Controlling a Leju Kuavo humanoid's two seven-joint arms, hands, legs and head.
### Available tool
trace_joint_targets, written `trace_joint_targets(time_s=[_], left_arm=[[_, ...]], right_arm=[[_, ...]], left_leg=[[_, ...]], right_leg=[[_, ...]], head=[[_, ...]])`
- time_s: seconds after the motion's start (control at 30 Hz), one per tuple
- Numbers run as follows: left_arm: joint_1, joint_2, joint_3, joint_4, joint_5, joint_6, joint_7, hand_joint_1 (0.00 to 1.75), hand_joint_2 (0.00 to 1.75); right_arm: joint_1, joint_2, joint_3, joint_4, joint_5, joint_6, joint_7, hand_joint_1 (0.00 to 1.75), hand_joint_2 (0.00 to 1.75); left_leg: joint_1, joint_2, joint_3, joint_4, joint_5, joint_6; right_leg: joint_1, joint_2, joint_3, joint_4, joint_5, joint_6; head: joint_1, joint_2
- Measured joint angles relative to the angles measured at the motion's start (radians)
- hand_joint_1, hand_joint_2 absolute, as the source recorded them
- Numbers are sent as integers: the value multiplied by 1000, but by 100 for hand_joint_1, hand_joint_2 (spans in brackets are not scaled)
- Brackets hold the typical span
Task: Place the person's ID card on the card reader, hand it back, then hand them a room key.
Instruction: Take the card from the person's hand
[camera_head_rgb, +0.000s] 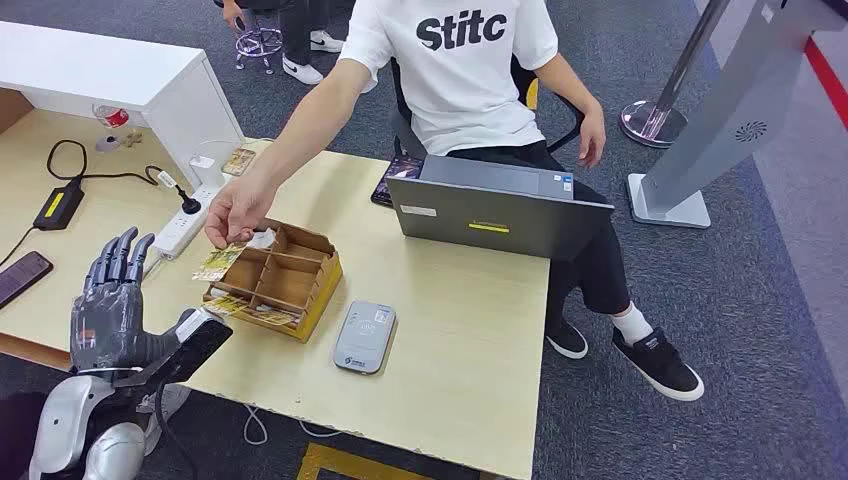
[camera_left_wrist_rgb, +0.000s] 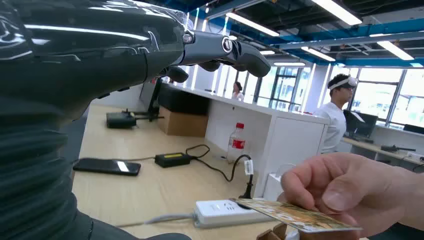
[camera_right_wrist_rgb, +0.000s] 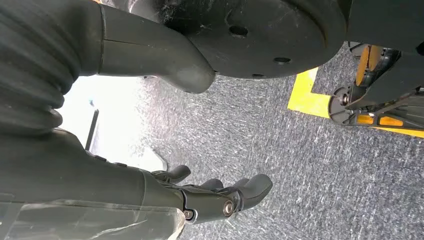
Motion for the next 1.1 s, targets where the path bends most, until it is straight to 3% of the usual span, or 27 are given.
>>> trace_joint_targets(time_s=[0.27,0.4,0.47,0.73,1.1], left_arm=[[-72,54,-82,19,-176,9,73,3,175],[-149,52,-132,79,-224,27,74,165,175],[-190,49,-158,112,-247,39,74,175,175],[-370,12,-268,273,-338,79,73,175,175],[-576,-82,-421,455,-401,151,115,175,175]], right_arm=[[-26,3,25,5,-15,13,7,0,175],[-72,14,26,5,-36,9,29,0,175],[-99,25,25,4,-48,7,43,0,175],[-174,88,25,-3,-103,9,103,0,175],[-197,118,25,2,-175,-34,130,0,175]], left_leg=[[0,0,0,0,0,0],[0,4,0,0,1,0],[0,5,0,1,2,-1],[0,6,-1,1,4,-1],[0,11,-4,1,8,-1]], right_leg=[[0,0,0,0,0,0],[0,4,-1,0,3,-1],[0,6,-2,0,5,-1],[0,6,-3,2,6,-1],[0,11,-5,2,12,0]], head=[[0,0],[1,0],[2,0],[0,0],[0,0]])
